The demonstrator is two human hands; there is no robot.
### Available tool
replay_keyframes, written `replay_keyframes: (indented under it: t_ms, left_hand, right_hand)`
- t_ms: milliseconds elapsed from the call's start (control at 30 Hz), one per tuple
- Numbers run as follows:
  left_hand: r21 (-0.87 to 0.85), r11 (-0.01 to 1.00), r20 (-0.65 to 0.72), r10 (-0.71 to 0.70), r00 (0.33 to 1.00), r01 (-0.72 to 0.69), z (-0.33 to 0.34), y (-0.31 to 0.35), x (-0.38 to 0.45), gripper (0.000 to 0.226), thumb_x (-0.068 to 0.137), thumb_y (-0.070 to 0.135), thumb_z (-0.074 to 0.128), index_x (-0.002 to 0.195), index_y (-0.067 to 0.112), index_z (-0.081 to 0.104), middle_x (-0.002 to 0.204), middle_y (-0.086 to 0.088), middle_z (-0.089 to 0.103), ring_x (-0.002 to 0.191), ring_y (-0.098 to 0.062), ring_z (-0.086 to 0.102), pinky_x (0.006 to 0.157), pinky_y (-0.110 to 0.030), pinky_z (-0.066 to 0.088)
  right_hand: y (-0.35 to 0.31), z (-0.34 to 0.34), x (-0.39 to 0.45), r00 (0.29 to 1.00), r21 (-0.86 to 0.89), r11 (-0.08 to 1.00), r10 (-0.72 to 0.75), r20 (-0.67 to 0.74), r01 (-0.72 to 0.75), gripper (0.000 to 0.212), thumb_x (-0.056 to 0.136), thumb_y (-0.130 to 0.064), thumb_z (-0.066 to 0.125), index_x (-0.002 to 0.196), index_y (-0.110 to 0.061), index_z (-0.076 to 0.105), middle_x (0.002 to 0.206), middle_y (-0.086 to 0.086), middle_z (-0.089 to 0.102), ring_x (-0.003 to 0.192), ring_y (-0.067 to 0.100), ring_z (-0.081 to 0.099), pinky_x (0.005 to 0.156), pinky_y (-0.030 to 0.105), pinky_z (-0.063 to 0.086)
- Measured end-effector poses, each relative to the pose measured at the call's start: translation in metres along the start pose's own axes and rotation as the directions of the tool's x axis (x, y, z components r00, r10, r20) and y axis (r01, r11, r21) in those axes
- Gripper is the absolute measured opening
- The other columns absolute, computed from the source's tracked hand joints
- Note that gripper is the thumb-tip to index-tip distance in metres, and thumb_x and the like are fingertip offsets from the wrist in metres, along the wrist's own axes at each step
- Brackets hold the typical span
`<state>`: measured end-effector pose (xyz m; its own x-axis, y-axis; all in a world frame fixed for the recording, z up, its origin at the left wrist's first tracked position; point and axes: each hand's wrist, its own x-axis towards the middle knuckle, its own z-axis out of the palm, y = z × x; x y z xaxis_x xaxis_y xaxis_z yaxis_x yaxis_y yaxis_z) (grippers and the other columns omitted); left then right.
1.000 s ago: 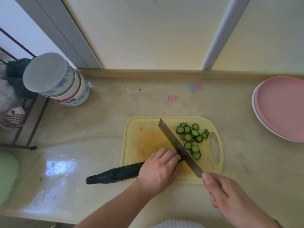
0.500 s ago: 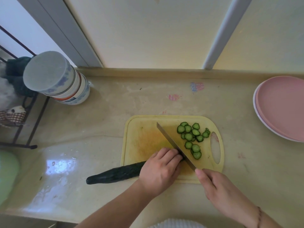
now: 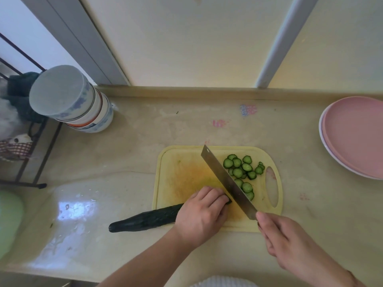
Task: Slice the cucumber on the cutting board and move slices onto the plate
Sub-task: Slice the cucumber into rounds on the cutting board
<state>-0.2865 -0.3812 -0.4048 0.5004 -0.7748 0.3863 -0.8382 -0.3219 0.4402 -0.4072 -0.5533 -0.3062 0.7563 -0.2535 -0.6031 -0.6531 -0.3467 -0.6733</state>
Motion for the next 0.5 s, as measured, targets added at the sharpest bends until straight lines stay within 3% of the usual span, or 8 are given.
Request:
replay_keyframes:
  t_ms: [233,500]
  left_hand:
    - [-0.007,1.000,0.004,-0.003,1.000,0.003,0.001,-0.001,-0.001,0.011,0.095,0.017,0.067,0.102,0.010,0.073,0.107,-0.002,0.068,0.097,-0.022,0.064,0.077,-0.033,0.055]
    - [-0.002,1.000,-0.010,0.003,1.000,-0.003,0.003,0.000,-0.002,0.012,0.097,0.018,0.066,0.101,0.010,0.073,0.106,-0.002,0.068,0.097,-0.022,0.063,0.077,-0.033,0.055]
  right_hand:
    - [0.002,0.007,-0.002,1.000,-0.063,0.998,-0.016,-0.010,0.016,0.063,0.082,-0.077,0.023,0.065,-0.018,0.037,0.046,-0.006,0.032,0.041,0.006,0.029,0.049,0.026,0.026]
    - [0.003,0.018,0.009,1.000,-0.080,0.997,-0.009,0.016,0.010,0.056,0.081,-0.070,0.026,0.065,-0.017,0.037,0.051,-0.005,0.034,0.046,0.006,0.032,0.052,0.027,0.031]
